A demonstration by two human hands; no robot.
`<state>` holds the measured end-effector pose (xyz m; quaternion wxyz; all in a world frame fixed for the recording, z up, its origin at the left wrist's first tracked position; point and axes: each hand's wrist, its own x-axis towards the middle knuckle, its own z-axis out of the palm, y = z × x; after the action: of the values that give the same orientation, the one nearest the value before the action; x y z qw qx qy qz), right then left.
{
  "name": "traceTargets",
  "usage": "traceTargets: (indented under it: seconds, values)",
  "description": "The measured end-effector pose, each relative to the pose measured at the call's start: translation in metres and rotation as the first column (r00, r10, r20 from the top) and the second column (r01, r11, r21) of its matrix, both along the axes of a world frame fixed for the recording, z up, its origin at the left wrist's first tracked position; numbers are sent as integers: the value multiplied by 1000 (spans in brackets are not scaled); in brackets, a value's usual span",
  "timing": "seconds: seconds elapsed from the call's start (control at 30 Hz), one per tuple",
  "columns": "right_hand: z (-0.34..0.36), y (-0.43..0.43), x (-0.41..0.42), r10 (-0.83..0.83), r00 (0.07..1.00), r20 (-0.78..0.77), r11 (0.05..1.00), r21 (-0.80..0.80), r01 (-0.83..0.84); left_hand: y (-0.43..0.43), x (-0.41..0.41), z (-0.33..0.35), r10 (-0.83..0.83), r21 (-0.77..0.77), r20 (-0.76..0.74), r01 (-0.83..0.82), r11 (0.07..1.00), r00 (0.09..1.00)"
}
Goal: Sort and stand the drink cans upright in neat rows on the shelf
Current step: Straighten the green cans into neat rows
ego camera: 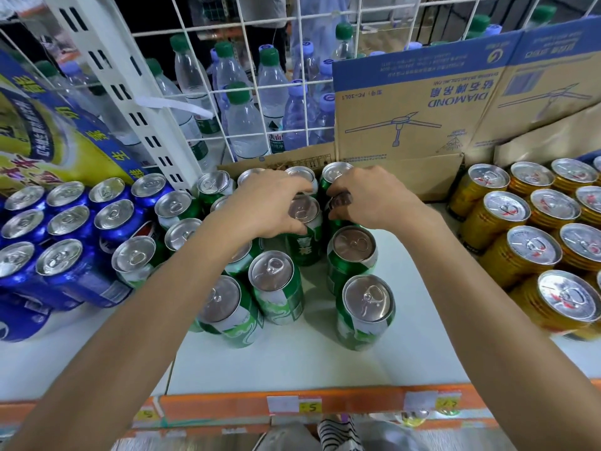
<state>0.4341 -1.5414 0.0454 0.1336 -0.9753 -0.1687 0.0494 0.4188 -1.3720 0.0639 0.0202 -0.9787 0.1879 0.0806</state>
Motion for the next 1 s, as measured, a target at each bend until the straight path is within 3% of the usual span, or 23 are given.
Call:
traceTargets:
  seconds: [0.13,0.27,0.33,0.5,0.67,0.87,1.0]
  values:
    - [-1,-3,-19,36,997,75,997,58,-40,12,-31,16,-14,-129,22,17,991,1000]
    - [6,-6,-52,48,998,52,997,66,-51,20,-59,21,-121,76,-224,141,987,967]
    - [3,-6,-60,79,997,23,997,17,-80,22,-62,12,-142,149,-265,186,971,954]
    - [2,-5,-60,72,997,-17,997,-31,-73,25,-56,8,-146,80,-174,162,984,974]
    - [2,-5,-61,66,998,-11,997,-26,-66,4,-57,-4,-54,203,18,50,978,998]
    - [1,-7,-62,67,998,-7,997,-37,-67,14,-59,1,-155,170,-112,173,970,982]
    - [0,-7,-61,69,998,-6,997,-38,-69,14,-58,0,-180,158,-57,187,970,982]
